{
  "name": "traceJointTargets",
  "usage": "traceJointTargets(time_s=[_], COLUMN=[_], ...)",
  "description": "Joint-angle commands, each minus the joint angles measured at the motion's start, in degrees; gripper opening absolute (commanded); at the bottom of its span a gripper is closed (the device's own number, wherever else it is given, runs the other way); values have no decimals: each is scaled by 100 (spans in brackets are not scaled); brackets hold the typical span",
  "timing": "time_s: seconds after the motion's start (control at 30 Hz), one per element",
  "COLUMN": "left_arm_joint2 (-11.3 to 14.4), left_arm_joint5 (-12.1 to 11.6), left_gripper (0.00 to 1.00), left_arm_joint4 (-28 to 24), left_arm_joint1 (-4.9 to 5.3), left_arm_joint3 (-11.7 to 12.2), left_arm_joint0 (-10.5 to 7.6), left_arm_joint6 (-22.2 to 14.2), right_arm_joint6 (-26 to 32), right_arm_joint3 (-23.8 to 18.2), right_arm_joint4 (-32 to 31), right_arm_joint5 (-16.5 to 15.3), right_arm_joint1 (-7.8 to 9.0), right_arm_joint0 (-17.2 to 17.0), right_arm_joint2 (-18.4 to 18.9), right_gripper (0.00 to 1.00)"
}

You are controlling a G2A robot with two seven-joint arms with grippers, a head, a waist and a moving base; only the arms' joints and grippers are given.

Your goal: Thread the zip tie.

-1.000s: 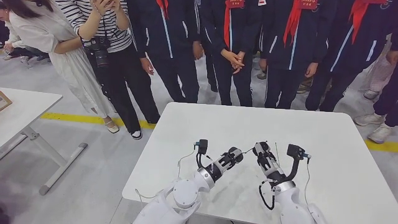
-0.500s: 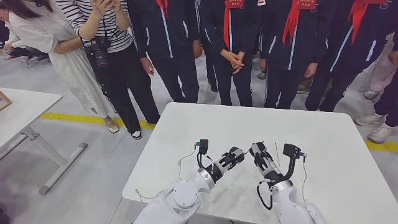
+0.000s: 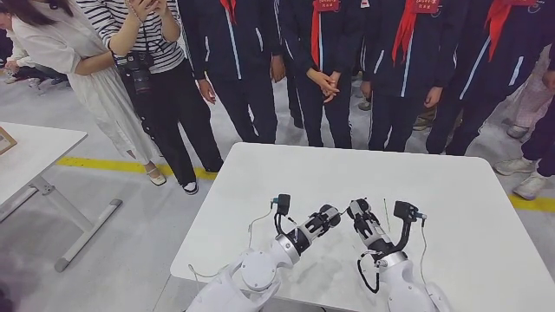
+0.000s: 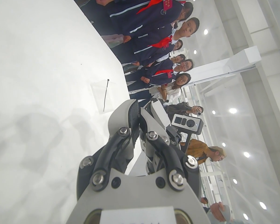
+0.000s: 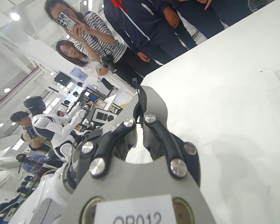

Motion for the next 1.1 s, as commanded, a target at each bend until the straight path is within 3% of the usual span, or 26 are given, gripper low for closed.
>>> traceJointTargets(time_s=[0.0, 0.07, 0.13, 0.17, 0.23, 0.3, 0.47, 0.67, 0.73, 0.83, 0.9, 0.97, 1.07], left_arm_joint2=[1, 1, -1, 0, -1, -2, -9, -46, -59, -71, -73, -73, -72], left_arm_joint5=[23, 37, 38, 39, 42, 52, 83, 76, 80, 88, 96, 98, 97], left_gripper=[98, 99, 78, 74, 52, 51, 33, 33, 24, 22, 7, 0, 0], left_arm_joint4=[2, 13, 16, 15, 17, 9, 16, 1, 14, 30, 40, 39, 50], left_arm_joint1=[-1, -2, -2, -3, -4, -5, -7, -4, 0, 3, 3, 1, 0], left_arm_joint3=[-5, -14, -20, -23, -26, -27, -18, -23, -42, -55, -54, -49, -26], left_arm_joint0=[2, 9, 15, 17, 19, 19, 18, 31, 45, 56, 53, 51, 45], left_arm_joint6=[-4, 3, 10, 10, 9, 1, 6, 3, -2, -7, -9, -10, -15], right_arm_joint6=[-7, -39, -55, -62, -67, -73, -113, -256, -272, -272, -276, -292, -318], right_arm_joint3=[-9, -28, -46, -55, -66, -73, -73, -66, -61, -72, -71, -71, -76], right_arm_joint4=[-30, -103, -143, -152, -167, -182, -255, -447, -473, -517, -523, -542, -572], right_arm_joint5=[7, 46, 74, 79, 80, 78, 105, 247, 257, 251, 245, 242, 247], right_arm_joint1=[1, 3, 3, 3, 4, 4, 3, -8, -12, -16, -18, -20, -23], right_arm_joint0=[-8, -21, -33, -37, -46, -53, -62, -60, -58, -58, -59, -61, -71], right_arm_joint2=[3, 3, 4, 5, 8, 11, 4, -37, -47, -75, -84, -88, -93], right_gripper=[0, 0, 0, 0, 0, 0, 0, 0, 0, 0, 0, 0, 0])
